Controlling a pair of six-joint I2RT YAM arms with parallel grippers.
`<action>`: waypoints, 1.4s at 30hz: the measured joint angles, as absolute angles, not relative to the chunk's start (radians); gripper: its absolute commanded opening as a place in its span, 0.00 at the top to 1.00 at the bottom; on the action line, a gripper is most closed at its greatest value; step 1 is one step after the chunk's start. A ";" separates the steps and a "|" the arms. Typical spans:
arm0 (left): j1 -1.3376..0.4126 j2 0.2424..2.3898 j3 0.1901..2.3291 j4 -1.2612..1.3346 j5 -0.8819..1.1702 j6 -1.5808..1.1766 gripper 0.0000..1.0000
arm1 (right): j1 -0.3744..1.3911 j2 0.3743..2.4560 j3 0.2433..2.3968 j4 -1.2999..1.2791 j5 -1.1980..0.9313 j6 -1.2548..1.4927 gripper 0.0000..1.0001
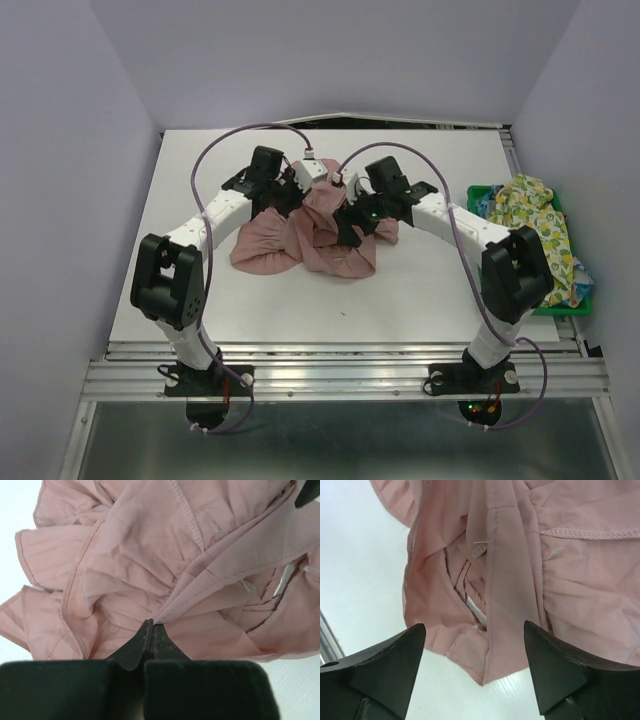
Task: Fold and stack the skirts
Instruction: Flatten the skirt out
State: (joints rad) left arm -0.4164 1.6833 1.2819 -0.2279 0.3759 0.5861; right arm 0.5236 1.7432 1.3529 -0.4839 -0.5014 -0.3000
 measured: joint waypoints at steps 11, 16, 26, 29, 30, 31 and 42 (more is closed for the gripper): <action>-0.279 1.745 1.426 -0.313 0.469 0.566 1.00 | 0.540 1.959 1.356 -0.380 -0.217 -0.242 0.97; -0.233 1.766 1.461 -0.329 0.479 0.555 1.00 | 0.520 1.964 1.428 -0.381 -0.164 -0.209 0.99; -0.198 1.784 1.683 -0.392 0.544 0.525 1.00 | 0.397 1.867 1.633 -0.406 -0.180 -0.199 0.99; -0.199 1.769 1.726 -0.403 0.550 0.519 1.00 | 0.391 1.808 1.653 -0.417 -0.183 -0.229 0.99; -0.199 1.764 1.737 -0.410 0.550 0.518 1.00 | 0.389 1.794 1.656 -0.419 -0.184 -0.239 0.99; -0.199 1.756 1.753 -0.421 0.551 0.518 1.00 | 0.389 1.784 1.656 -0.421 -0.185 -0.247 0.99; -0.470 1.388 1.349 -0.459 0.539 0.709 1.00 | 0.353 1.666 1.446 -0.590 -0.306 -0.434 0.78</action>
